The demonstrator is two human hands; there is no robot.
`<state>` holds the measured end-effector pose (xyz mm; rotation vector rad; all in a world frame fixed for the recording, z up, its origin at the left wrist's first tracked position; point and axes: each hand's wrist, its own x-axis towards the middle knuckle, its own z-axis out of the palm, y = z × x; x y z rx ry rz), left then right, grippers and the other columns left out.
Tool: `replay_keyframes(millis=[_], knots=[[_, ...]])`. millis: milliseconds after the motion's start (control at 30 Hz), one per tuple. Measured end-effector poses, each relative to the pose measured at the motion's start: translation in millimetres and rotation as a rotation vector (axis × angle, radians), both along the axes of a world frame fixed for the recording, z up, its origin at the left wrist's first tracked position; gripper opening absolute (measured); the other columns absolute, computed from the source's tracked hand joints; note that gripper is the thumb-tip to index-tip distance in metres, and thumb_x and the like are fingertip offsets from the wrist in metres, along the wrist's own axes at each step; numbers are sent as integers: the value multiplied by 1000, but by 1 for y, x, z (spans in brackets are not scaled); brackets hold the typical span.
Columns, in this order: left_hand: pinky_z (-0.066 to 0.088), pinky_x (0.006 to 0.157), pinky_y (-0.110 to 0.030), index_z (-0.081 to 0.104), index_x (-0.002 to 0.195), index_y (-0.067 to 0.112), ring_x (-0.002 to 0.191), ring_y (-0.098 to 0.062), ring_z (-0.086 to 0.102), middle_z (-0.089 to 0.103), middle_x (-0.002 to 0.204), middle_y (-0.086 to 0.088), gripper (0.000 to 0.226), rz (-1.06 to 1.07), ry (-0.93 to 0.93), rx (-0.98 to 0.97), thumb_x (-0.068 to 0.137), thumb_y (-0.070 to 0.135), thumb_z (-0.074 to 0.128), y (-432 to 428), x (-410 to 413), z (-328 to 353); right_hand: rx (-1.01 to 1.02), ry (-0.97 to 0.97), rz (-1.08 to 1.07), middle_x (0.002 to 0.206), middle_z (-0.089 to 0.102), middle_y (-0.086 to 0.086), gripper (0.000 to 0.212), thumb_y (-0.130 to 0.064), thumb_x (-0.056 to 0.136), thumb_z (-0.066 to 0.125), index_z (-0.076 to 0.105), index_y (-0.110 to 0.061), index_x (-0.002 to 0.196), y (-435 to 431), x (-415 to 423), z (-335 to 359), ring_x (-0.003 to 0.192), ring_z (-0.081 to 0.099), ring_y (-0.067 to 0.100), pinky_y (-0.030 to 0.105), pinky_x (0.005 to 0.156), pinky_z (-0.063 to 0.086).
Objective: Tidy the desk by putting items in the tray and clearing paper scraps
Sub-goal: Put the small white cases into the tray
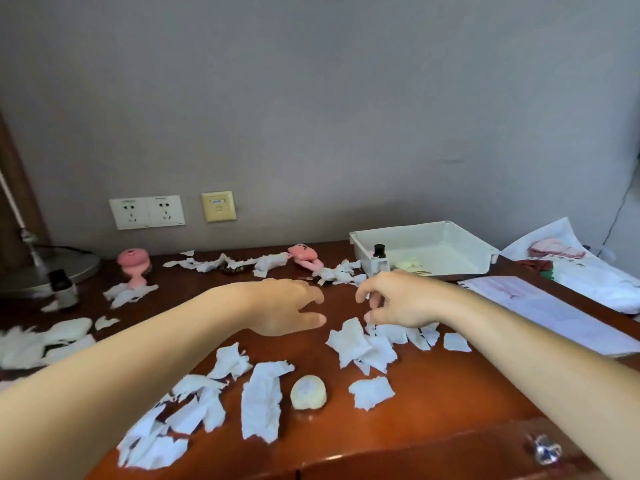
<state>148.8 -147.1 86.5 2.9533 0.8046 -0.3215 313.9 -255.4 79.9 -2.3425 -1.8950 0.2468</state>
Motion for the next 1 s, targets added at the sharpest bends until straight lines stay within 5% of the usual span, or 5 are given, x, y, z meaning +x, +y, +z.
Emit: replay_keyframes(millis=[333,633,1000], knots=[[15,118,-36,14,150,24,146,-19,14,11,160,4,62,136,37,40,97,48,34,-18,-92,-47,-12,89,194,125,51,-4,42,-32,91,56,48,-28,132,-12,-67,-50,89,47,7,23,75,42],[-2,119,-45,2,151,33,148,-18,-12,-7,161,4,65,399,-163,51,95,58,25,-14,-145,-108,-28,69,150,135,43,0,44,-31,93,51,43,-30,136,6,-92,-74,111,53,23,35,91,49],[0,120,-45,8,151,33,149,-15,-2,4,161,4,61,466,-260,32,96,56,22,0,-152,-122,139,63,23,115,51,4,25,-27,93,53,49,-18,117,46,-95,-87,94,51,19,24,72,41]])
